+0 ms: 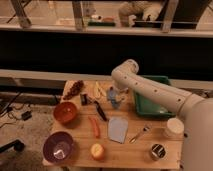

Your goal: Place sponge in plastic cup

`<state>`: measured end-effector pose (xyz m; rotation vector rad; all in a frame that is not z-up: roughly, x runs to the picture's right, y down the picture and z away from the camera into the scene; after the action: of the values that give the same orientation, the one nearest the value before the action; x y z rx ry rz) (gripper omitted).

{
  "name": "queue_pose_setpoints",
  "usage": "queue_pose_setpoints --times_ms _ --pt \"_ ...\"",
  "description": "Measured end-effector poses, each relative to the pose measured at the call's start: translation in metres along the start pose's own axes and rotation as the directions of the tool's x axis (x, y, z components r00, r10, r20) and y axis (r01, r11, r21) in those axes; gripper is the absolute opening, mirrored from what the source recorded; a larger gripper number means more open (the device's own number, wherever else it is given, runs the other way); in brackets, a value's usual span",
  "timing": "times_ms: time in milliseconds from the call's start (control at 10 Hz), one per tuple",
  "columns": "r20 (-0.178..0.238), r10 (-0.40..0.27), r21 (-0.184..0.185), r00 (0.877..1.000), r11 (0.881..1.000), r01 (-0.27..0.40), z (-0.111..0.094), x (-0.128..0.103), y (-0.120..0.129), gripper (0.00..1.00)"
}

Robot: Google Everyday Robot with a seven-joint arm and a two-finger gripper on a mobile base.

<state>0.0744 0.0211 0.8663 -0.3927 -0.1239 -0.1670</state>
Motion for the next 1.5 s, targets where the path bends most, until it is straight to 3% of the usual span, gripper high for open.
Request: queue_pose_setpoints --times_ms 1400,1500 --pt "0.0 -0.001 0.0 1.0 1.0 0.001 0.0003 -0.0004 0.0 0.12" --pt "0.0 0.0 0.0 1.0 1.0 0.0 0.0003 -0.0003 0.0 0.08"
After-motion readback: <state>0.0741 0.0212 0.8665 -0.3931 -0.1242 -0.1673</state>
